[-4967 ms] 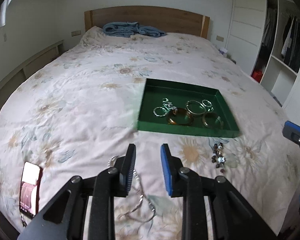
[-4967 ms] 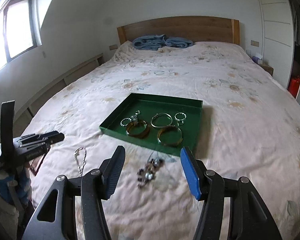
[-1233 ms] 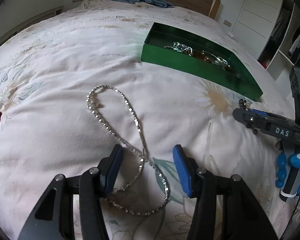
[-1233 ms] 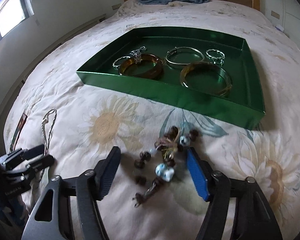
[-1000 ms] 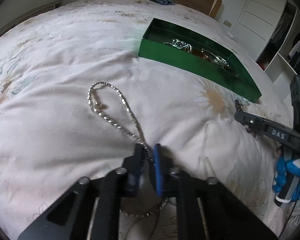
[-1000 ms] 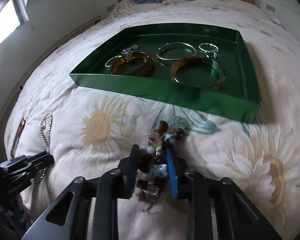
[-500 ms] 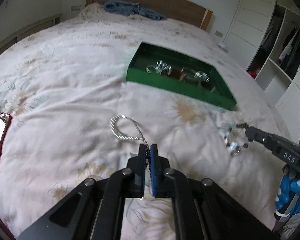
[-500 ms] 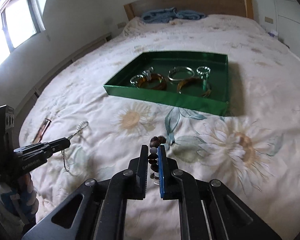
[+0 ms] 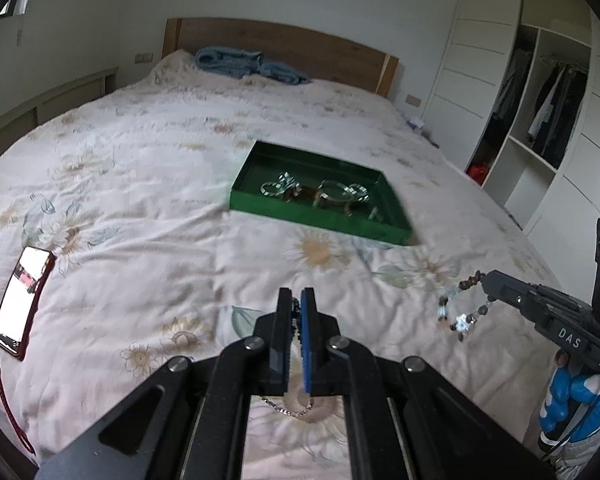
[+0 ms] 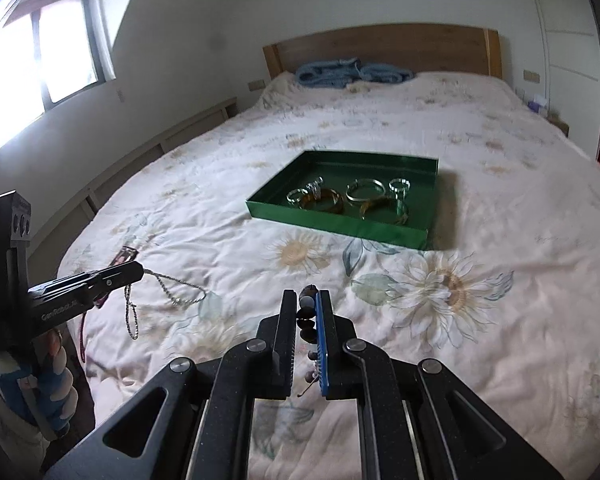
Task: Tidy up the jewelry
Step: 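Lift the chain and beaded bracelet and carry them over the green tray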
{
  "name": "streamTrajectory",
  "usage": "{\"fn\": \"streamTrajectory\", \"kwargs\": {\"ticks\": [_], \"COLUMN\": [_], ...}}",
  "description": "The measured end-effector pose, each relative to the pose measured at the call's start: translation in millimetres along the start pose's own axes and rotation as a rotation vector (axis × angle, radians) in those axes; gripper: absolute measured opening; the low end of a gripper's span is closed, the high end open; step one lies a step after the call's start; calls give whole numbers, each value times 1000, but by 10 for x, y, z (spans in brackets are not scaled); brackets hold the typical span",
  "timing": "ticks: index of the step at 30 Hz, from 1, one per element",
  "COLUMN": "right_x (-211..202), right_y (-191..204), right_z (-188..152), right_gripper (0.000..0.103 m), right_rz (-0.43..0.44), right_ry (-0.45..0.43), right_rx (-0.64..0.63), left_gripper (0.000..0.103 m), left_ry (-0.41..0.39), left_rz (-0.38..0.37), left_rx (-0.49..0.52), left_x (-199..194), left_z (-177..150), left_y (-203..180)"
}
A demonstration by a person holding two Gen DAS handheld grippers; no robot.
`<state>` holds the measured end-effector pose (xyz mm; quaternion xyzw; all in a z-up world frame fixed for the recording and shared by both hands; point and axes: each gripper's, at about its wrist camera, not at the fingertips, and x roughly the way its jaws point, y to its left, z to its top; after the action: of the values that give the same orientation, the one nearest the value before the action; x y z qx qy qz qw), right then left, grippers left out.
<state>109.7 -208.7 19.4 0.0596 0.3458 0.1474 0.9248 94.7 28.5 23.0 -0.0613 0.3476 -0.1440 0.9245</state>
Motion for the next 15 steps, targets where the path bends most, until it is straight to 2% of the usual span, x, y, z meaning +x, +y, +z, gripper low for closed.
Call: {"fn": "streamTrajectory", "kwargs": {"ticks": [6, 15], "right_x": [-343, -613], "right_y": [146, 274], "right_z": [-45, -75], "right_gripper": [9, 9], "right_rz": [0, 3], "right_ry": [-45, -94], "right_rx": [-35, -57], "left_gripper": [4, 4], "left_ry": [-40, -74], "left_rz": [-16, -25], "left_rx": [12, 32], "left_x": [-267, -496], "left_z": [-35, -57], "left_y": [-137, -234]}}
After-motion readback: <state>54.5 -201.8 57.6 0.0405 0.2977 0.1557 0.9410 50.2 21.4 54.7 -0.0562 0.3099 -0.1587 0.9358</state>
